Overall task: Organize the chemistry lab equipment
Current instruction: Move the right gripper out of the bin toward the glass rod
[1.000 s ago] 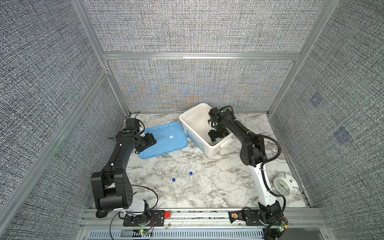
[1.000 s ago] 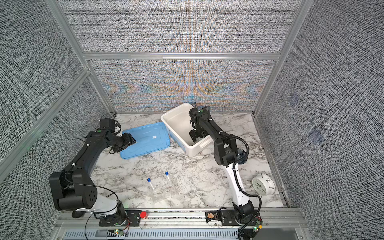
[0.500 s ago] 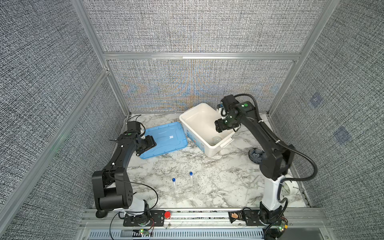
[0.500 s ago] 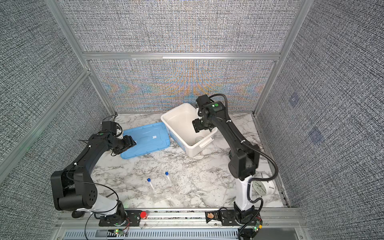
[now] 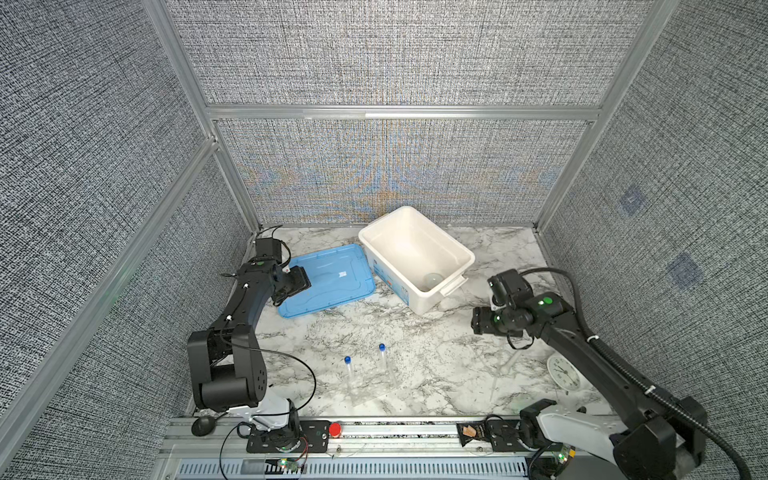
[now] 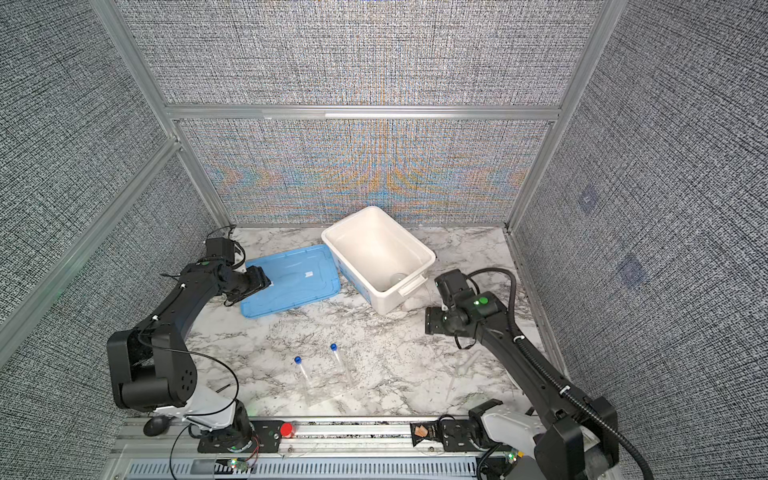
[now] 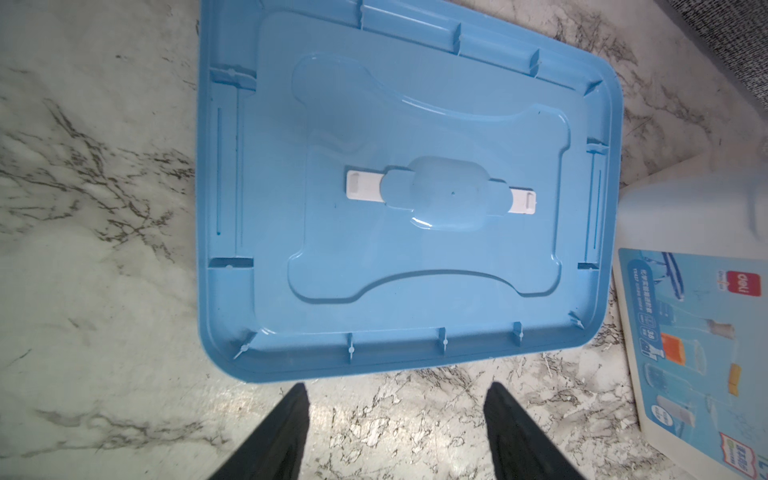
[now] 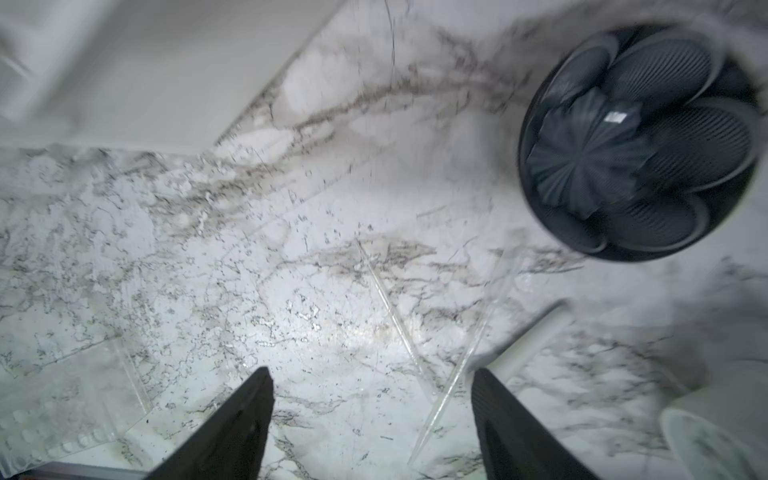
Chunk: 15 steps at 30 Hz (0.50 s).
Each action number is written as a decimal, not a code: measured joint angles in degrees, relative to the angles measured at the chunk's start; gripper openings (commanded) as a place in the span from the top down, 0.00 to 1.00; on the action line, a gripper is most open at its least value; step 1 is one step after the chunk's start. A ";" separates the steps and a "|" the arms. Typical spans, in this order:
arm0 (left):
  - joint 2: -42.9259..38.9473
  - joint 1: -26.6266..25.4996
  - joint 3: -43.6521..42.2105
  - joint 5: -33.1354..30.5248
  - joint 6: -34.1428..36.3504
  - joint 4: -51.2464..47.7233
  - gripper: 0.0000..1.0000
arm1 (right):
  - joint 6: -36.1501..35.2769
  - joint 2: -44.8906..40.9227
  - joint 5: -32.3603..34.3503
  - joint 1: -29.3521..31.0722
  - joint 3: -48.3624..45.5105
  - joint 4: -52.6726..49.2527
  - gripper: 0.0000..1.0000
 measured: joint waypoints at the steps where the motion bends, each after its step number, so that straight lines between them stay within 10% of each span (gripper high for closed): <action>1: 0.02 0.00 0.15 0.00 0.00 0.07 0.32 | 0.92 0.42 -0.57 0.00 -1.51 0.22 0.29; 15: -1.31 0.00 -2.23 -1.01 -0.04 1.16 0.32 | 4.39 11.61 -0.48 0.24 -7.23 4.46 0.39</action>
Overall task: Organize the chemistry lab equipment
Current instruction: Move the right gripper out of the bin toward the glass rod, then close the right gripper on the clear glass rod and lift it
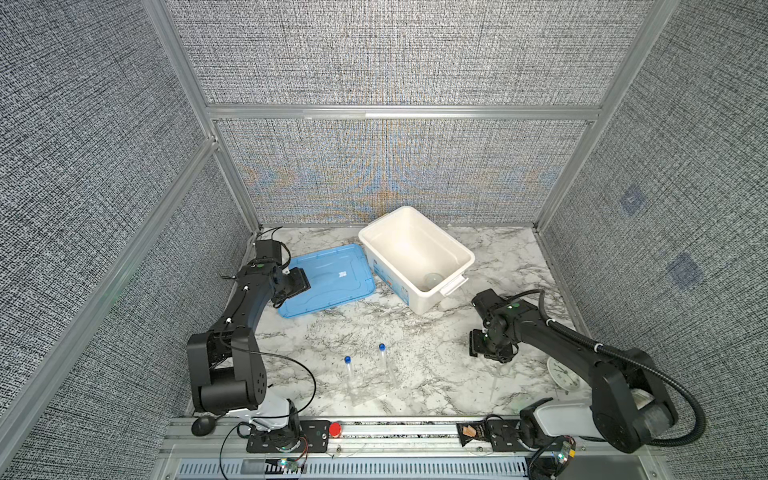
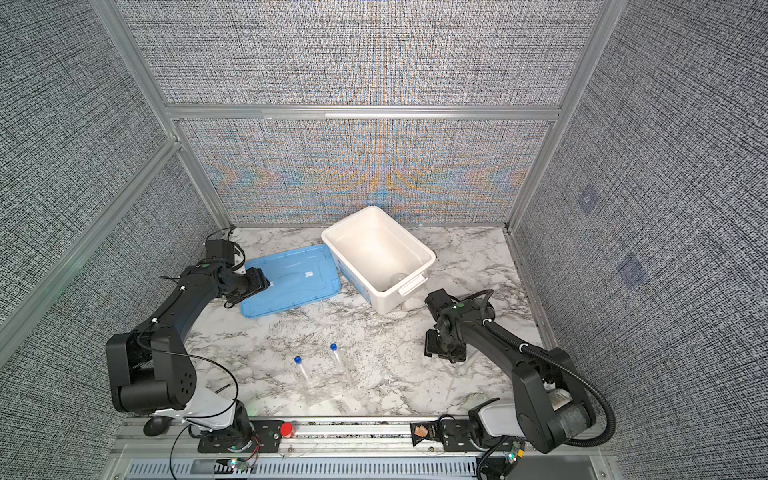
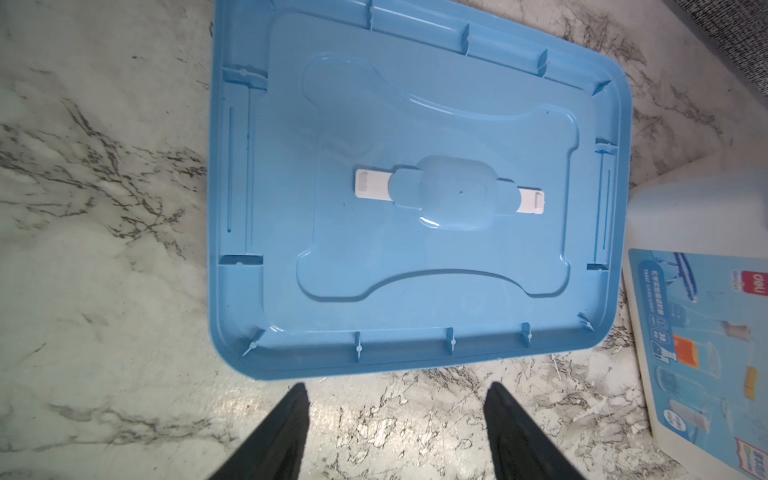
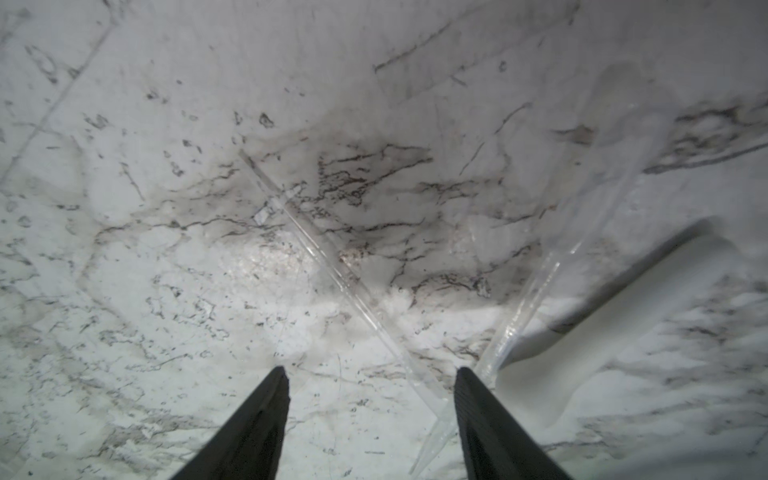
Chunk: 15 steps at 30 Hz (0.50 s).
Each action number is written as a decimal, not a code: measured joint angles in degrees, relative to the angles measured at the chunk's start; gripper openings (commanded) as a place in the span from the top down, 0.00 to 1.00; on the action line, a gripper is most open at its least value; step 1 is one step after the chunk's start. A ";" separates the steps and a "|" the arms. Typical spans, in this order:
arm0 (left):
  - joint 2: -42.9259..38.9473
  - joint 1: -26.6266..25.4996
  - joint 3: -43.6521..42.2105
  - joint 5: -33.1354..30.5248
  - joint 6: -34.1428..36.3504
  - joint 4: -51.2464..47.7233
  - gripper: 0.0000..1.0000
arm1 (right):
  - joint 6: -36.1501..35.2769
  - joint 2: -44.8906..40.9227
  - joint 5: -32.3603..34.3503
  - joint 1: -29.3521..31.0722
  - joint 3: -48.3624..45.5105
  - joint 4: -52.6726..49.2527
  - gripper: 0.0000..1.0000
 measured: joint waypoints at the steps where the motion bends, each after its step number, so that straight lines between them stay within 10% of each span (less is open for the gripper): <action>1: 0.00 0.00 -0.13 0.00 0.02 0.22 0.32 | 0.22 0.09 -0.04 0.00 -0.55 0.28 0.40; 15: 0.90 0.00 0.24 0.26 -0.20 1.99 0.32 | 5.42 -2.51 -0.83 0.37 -8.28 2.99 0.69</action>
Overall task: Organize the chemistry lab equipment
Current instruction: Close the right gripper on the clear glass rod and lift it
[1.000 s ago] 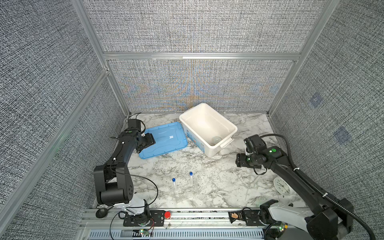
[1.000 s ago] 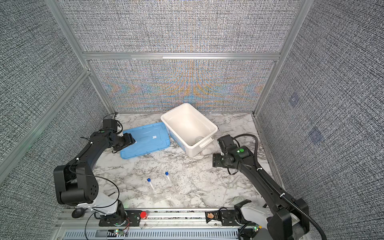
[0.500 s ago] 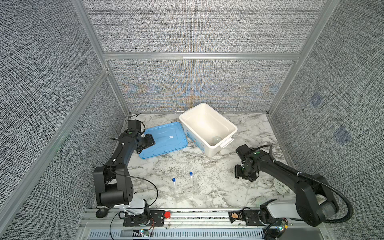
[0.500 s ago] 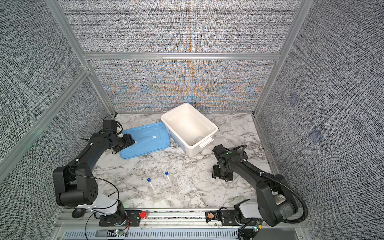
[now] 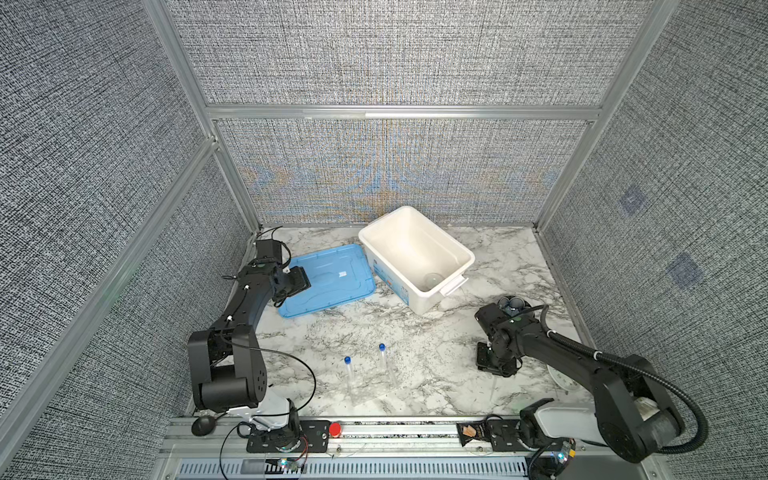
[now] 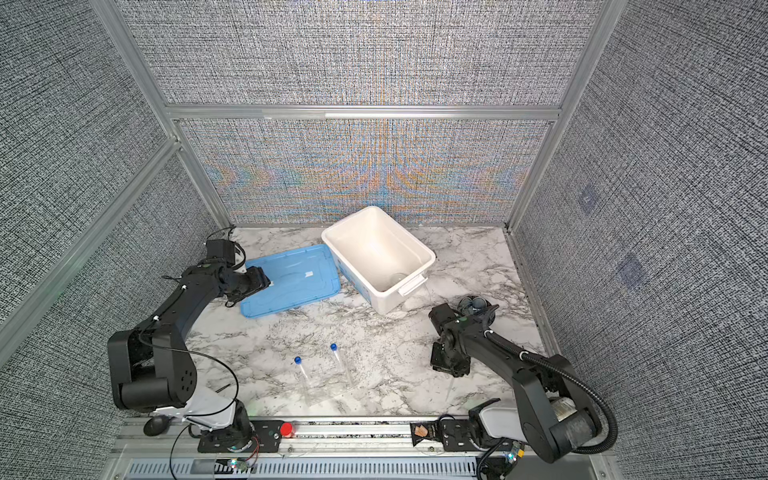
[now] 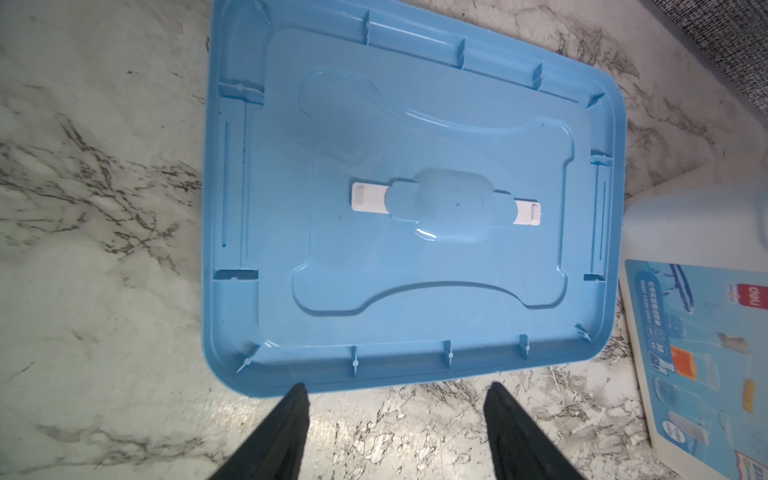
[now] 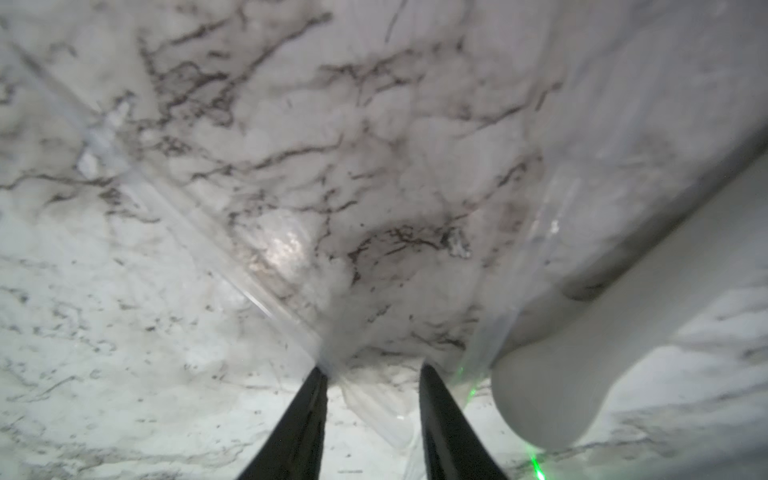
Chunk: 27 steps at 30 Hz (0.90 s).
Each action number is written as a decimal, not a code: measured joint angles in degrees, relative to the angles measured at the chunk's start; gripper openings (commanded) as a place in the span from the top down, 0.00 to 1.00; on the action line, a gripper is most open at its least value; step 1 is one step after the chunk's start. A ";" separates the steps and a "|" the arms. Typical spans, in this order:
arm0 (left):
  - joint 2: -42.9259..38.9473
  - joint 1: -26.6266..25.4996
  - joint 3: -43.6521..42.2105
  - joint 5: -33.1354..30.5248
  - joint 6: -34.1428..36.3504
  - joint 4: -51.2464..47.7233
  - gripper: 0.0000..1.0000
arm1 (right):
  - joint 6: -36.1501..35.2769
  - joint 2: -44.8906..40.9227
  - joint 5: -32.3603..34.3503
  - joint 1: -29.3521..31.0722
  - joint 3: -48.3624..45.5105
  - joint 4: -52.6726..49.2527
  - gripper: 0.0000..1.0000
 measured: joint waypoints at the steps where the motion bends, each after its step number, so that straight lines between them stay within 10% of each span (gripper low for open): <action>1: 0.00 0.00 -0.02 0.02 0.00 0.02 0.32 | 0.02 -0.24 -0.04 0.22 -0.11 0.02 0.70; 27: -0.02 0.02 2.34 6.14 -2.58 1.11 0.31 | 1.60 -11.45 -4.17 0.90 -0.59 5.60 0.89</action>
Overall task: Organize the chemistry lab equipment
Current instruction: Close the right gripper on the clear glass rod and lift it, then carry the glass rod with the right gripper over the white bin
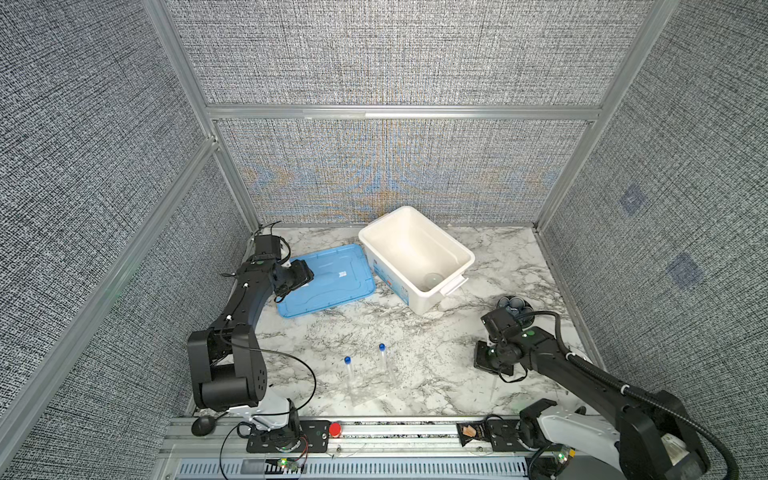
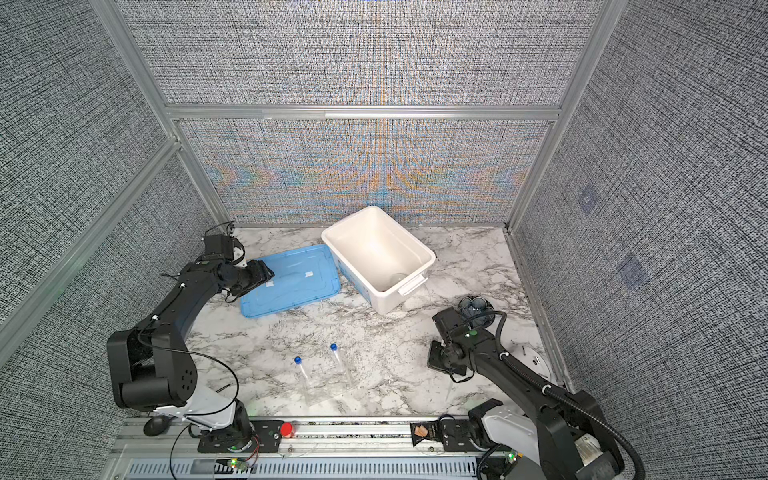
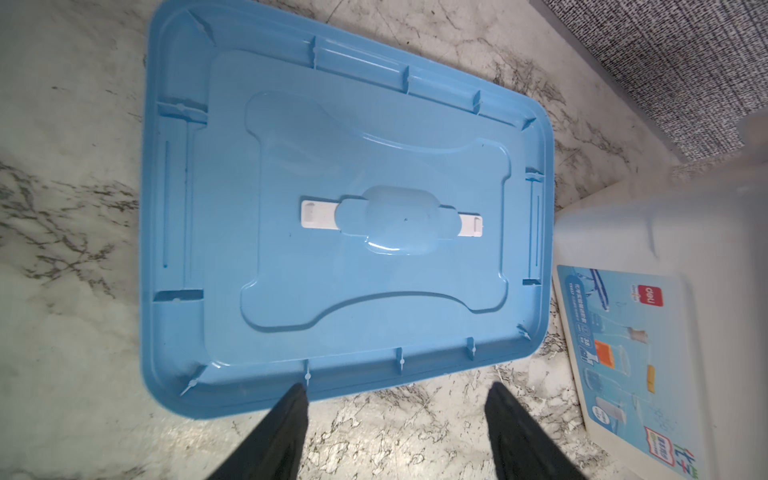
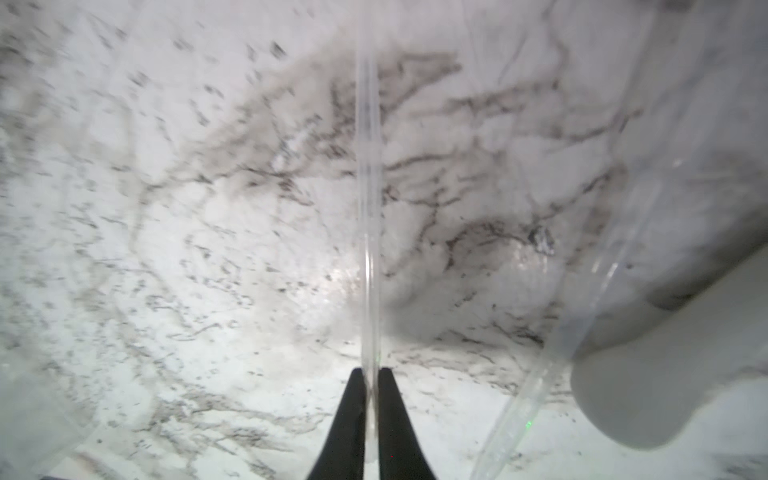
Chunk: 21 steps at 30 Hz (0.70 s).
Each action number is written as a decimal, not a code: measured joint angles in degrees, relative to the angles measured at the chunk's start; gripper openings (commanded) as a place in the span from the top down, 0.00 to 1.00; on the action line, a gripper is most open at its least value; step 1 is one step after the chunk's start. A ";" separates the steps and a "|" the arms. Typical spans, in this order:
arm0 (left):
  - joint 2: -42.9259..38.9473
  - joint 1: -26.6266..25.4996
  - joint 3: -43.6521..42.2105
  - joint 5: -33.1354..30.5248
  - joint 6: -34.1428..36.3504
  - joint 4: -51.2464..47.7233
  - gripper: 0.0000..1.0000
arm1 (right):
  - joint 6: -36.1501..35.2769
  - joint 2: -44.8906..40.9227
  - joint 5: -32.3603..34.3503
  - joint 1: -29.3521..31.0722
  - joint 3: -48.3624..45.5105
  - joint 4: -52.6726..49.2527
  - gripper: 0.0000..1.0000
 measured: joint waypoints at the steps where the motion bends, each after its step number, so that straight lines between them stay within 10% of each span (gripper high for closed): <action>1: -0.17 0.00 0.13 0.42 -0.15 0.07 0.31 | -0.37 0.09 0.35 0.00 1.40 -0.04 0.90; 11: -2.58 0.00 0.57 0.81 1.84 -1.42 0.31 | -11.82 3.74 1.79 -1.25 23.12 -1.68 0.92; 21: -2.34 0.00 1.51 3.23 2.14 -2.21 0.31 | -28.09 24.79 -3.10 -1.84 46.97 2.91 0.91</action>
